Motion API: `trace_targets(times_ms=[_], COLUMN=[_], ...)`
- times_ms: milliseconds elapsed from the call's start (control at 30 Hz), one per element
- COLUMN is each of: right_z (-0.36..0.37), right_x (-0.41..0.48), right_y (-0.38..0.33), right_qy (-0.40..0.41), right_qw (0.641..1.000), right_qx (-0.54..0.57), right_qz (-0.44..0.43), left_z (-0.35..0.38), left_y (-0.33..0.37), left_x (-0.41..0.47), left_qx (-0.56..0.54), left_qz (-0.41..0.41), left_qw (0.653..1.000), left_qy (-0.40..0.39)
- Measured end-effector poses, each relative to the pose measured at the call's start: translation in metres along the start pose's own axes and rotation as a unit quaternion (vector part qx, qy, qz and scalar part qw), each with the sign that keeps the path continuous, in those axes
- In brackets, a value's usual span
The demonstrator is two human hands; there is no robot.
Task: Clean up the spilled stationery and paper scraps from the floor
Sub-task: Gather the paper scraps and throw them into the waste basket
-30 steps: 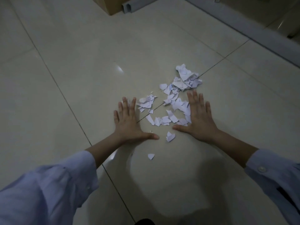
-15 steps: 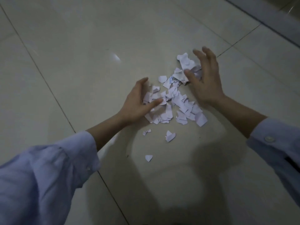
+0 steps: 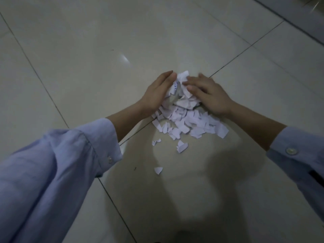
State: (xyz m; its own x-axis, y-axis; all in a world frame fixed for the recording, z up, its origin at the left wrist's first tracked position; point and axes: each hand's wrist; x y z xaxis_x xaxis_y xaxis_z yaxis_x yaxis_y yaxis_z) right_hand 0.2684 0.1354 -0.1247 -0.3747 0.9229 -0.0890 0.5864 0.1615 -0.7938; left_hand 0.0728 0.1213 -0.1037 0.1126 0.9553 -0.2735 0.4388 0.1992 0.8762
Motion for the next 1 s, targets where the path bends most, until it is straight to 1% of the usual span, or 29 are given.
trace_targets(times_ms=[133, 233, 300, 467, 567, 600, 667, 767, 900, 933, 1000], right_z=[0.007, 0.012, 0.014, 0.008, -0.002, -0.005, -0.014, -0.027, -0.03, -0.027, -0.02], right_x=[-0.026, -0.044, -0.055, -0.076, -0.088, -0.093, -0.103, -0.119, -0.134, -0.136, -0.141], right_y=[-0.006, -0.004, -0.006, -0.018, -0.018, -0.014, -0.003, 0.012, 0.021, 0.021, 0.02], right_qy=[-0.008, -0.001, -0.006, -0.002, 0.03, 0.043, 0.066, 0.07, 0.021, 0.003, -0.033], right_qw=[0.999, 0.995, 0.991, 0.978, 0.972, 0.975, 0.985, 0.995, 0.998, 0.997, 0.996], right_qx=[0.047, 0.102, 0.136, 0.207, 0.232, 0.219, 0.157, 0.064, -0.03, -0.047, -0.079], right_qz=[-0.011, 0.003, 0.012, 0.0, 0.007, 0.009, 0.014, 0.031, 0.06, 0.058, 0.029], left_z=[0.006, 0.007, 0.006, 0.002, -0.007, -0.01, -0.017, -0.022, -0.014, -0.011, -0.007], left_y=[-0.005, -0.01, -0.013, -0.015, -0.019, -0.023, -0.032, -0.046, -0.067, -0.07, -0.071], left_x=[-0.015, -0.031, -0.043, -0.073, -0.089, -0.094, -0.106, -0.128, -0.149, -0.151, -0.151], left_qx=[-0.007, -0.017, -0.002, 0.041, 0.109, 0.137, 0.187, 0.261, 0.392, 0.413, 0.427], left_qz=[-0.017, -0.026, -0.027, 0.006, 0.046, 0.059, 0.078, 0.086, 0.082, 0.083, 0.08], left_qw=[1.0, 0.999, 0.999, 0.998, 0.992, 0.988, 0.979, 0.961, 0.915, 0.905, 0.899], left_qy=[-0.019, -0.027, -0.034, -0.049, -0.043, -0.04, -0.035, -0.039, -0.055, -0.051, -0.048])
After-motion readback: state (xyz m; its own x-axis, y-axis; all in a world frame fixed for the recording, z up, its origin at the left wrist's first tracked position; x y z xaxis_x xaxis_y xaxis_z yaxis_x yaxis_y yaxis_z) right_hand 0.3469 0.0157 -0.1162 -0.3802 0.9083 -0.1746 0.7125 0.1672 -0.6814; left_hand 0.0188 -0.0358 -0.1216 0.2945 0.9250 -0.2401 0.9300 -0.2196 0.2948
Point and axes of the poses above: each hand's wrist, its own x-axis towards the middle knuckle, its own z-axis out of the palm, y = z × x, and after that the axes turned 6 degrees about x, right-handed
